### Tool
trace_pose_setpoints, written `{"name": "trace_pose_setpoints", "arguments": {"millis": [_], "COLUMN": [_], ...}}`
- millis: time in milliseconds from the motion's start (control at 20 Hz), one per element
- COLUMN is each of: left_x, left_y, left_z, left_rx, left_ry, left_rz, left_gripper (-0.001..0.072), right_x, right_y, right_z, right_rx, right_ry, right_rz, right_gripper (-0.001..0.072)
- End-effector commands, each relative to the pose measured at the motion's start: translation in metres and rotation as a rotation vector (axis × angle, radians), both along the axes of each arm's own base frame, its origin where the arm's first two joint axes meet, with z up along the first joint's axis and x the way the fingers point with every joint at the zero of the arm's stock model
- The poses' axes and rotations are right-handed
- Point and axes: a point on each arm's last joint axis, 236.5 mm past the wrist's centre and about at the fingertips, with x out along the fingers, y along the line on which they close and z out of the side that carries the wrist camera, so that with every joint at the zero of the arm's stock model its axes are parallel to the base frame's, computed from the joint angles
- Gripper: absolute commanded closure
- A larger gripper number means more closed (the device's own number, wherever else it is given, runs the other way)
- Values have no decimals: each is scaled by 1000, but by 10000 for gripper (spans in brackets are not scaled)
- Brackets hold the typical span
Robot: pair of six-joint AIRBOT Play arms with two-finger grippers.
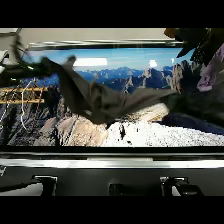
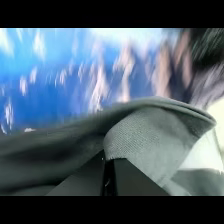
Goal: Fold the clothes and pants, and hang the long-sleeved shirts on hangers.
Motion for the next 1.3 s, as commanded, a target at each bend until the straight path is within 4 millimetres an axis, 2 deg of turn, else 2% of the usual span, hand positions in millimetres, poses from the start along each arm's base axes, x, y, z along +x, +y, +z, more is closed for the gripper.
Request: {"name": "trace_pose_setpoints", "arguments": {"millis": [0, 100, 200, 300, 350, 400, 500, 600, 700, 750, 850, 950, 1100, 1250], "left_x": [-39, -75, -114, -154, -169, -182, -199, -199, -183, -169, -139, -107, -65, -36], "left_y": [39, 44, 40, 34, 34, 36, 40, 41, 44, 46, 48, 46, 35, 18], "left_z": [94, 138, 178, 212, 222, 228, 233, 224, 197, 176, 121, 49, -78, -175], "left_rx": [19, 58, 78, 75, 76, 79, 93, 117, 127, 124, 113, 118, 185, 197], "left_ry": [-147, -251, -353, -433, -449, -456, -460, -432, -345, -281, -128, 47, 296, 457], "left_rz": [128, 153, 166, 190, 213, 243, 283, 283, 265, 253, 224, 187, 124, 84], "left_gripper": [689, 689, 689, 689, 689, 689, 689, 689, 689, 689, 689, 689, 688, 688], "right_x": [-18, -43, -78, -113, -129, -142, -151, -134, -95, -72, -18, 33, 99, 158], "right_y": [-43, -44, -41, -41, -41, -41, -45, -57, -68, -70, -67, -58, -53, -52], "right_z": [114, 168, 218, 256, 273, 287, 301, 294, 258, 234, 170, 94, -27, -136], "right_rx": [-149, -149, -113, -80, -64, -40, 8, 30, -14, -40, -80, -94, -116, -108], "right_ry": [-294, -431, -558, -663, -709, -743, -768, -713, -553, -451, -205, 55, 390, 575], "right_rz": [-151, -167, -179, -195, -201, -211, -243, -302, -342, -339, -308, -257, -213, -219], "right_gripper": [681, 681, 681, 681, 681, 681, 681, 681, 680, 680, 679, 679, 679, 679]}}
